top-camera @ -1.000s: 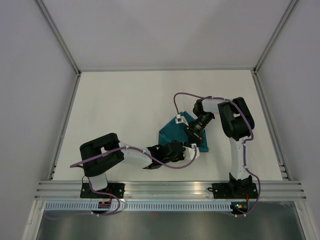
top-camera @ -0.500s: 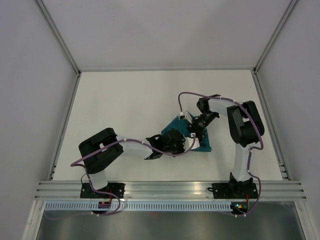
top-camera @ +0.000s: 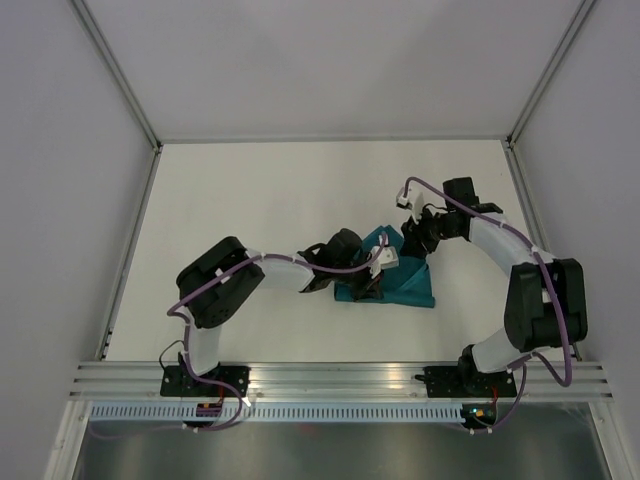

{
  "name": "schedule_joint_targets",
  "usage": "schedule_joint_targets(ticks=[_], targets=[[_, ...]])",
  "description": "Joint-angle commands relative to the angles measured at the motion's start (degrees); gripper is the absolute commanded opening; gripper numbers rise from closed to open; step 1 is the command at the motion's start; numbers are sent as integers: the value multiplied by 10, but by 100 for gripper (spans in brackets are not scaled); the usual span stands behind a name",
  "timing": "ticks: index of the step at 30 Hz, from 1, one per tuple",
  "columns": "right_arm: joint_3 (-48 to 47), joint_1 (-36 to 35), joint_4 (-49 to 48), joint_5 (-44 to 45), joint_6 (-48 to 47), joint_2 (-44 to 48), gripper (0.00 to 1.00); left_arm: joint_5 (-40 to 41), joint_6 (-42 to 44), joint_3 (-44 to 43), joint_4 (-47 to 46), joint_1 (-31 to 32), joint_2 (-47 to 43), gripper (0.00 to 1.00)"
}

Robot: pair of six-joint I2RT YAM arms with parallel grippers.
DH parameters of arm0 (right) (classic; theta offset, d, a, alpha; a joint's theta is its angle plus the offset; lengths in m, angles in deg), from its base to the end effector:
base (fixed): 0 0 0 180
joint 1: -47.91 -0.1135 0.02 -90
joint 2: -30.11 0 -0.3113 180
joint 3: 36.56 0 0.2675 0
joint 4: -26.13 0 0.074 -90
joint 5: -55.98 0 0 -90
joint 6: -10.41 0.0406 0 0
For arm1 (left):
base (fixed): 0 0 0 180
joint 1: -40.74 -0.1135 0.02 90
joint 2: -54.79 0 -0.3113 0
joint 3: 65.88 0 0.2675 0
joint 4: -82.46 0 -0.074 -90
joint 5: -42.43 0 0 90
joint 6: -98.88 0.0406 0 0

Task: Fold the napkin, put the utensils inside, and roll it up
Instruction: Roll the napkin at the center of the board.

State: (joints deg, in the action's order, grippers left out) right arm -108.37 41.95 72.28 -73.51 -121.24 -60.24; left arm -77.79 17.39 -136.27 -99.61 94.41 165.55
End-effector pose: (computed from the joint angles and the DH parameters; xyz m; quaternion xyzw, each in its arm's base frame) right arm 0.3161 0.0590 0.2445 -0.4384 0.8103 0.2506 0.2973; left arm 0.2322 -0.3503 0.1637 0.5460 0.6853 -0.3782 0.2986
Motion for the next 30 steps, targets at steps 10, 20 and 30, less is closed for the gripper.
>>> schedule_joint_targets(ticks=[10,20,30], targets=[[124,-16,23,-33,-114,161,54,-120,-111,-99,278,-45,135,2],[260,-178,-77,84,-64,271,57,-164,-146,-145,321,-62,182,2],[341,-283,-182,211,-45,279,59,-167,-163,-159,322,-62,201,2]])
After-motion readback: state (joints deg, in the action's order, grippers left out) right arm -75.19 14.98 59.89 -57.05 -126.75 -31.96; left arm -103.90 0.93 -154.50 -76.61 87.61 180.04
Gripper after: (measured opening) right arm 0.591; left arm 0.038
